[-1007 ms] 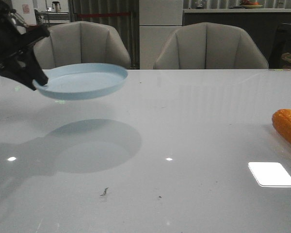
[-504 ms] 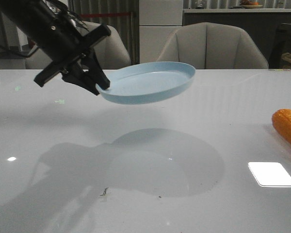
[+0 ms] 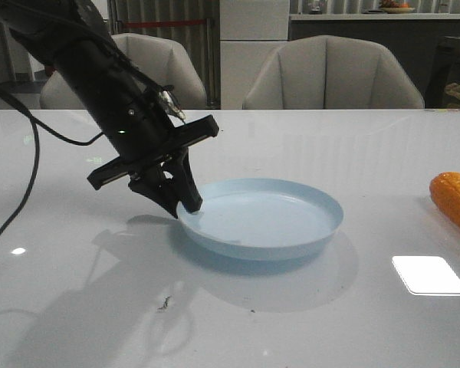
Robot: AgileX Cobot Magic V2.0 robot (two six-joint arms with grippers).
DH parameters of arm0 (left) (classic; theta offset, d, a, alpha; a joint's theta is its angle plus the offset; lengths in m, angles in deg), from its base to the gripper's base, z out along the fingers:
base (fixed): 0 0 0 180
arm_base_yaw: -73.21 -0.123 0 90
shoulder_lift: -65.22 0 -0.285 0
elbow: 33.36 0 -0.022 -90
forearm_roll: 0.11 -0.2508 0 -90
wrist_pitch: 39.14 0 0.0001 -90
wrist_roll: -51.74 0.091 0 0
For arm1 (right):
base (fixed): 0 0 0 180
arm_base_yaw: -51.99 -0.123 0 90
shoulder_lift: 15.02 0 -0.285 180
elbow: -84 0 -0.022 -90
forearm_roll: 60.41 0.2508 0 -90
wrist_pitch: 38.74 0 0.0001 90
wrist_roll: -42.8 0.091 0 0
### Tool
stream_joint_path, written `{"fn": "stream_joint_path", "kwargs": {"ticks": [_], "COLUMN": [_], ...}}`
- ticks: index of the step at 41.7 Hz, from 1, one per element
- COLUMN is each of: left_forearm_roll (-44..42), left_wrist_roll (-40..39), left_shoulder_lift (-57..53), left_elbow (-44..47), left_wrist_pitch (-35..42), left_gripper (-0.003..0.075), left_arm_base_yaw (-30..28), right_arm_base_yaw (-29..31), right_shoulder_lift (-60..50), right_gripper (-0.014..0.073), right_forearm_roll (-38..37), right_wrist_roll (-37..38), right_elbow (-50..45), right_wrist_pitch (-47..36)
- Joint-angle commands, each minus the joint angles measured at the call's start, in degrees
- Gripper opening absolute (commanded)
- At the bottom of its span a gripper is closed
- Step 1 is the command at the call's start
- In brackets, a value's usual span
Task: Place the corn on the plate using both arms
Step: 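Grip the plate rim with the left gripper and drag it toward the table center, then release the plate and lift the left gripper away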
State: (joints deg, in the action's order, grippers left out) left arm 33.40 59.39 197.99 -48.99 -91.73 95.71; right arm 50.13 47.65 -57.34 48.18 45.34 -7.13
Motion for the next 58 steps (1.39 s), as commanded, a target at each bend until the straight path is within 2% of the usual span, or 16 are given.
{"fn": "stream_joint_path", "kwargs": {"ticks": [1,5,12,14,18,29,35,40,44,49,56,58], "left_forearm_roll": [0.50,0.17,0.17,0.17,0.17,-3.44,-13.64,-24.81,-31.22,-31.70,-32.59,-32.59], "left_wrist_roll": [0.04,0.04,0.04,0.04,0.04,0.04,-0.06,-0.49,-0.49,-0.49,-0.49,-0.49], "left_shoulder_lift": [-2.79,-2.79,-2.89,-2.89,-3.24,-4.21,-6.79,-11.33,-15.75,-20.67,-31.82,-35.52], "left_elbow": [-1.88,-1.96,-4.18,-5.40,-9.47,-24.27,-31.33,-32.52,-31.15,-26.11,-6.41,1.35], "left_wrist_pitch": [-0.61,-0.87,-1.60,-1.72,-1.85,-10.08,-11.10,-9.61,-8.47,-5.12,5.28,10.69], "left_gripper": [0.0111,0.0169,0.0337,0.0360,0.0363,0.0353,0.0353,0.0345,0.0324,0.0286,0.0224,0.0211], "left_arm_base_yaw": [0.63,0.63,0.63,0.63,0.13,-4.08,-7.07,-8.59,-9.54,-11.21,-13.66,-14.27], "right_arm_base_yaw": [0.22,0.22,0.22,0.22,0.22,0.22,0.22,0.22,0.22,0.22,0.22,0.22], "right_shoulder_lift": [-0.35,-0.35,-0.35,-0.35,-0.35,-0.35,-0.35,-0.35,-0.35,-0.35,-0.35,-0.35], "right_gripper": [0.0455,0.0455,0.0455,0.0455,0.0455,0.0455,0.0455,0.0455,0.0455,0.0455,0.0455,0.0455], "right_forearm_roll": [0.11,0.11,0.11,0.11,0.11,0.11,0.11,0.11,0.11,0.11,0.11,0.11], "right_wrist_roll": [-0.36,-0.36,-0.36,-0.36,-0.36,-0.36,-0.36,-0.36,-0.36,-0.36,-0.36,-0.36], "right_elbow": [1.97,1.97,1.97,1.97,1.97,1.97,1.97,1.97,1.97,1.97,1.97,1.97], "right_wrist_pitch": [-3.01,-3.01,-3.01,-3.01,-3.01,-3.18,-3.18,-3.10,-3.10,-3.10,-3.10,-3.05]}}
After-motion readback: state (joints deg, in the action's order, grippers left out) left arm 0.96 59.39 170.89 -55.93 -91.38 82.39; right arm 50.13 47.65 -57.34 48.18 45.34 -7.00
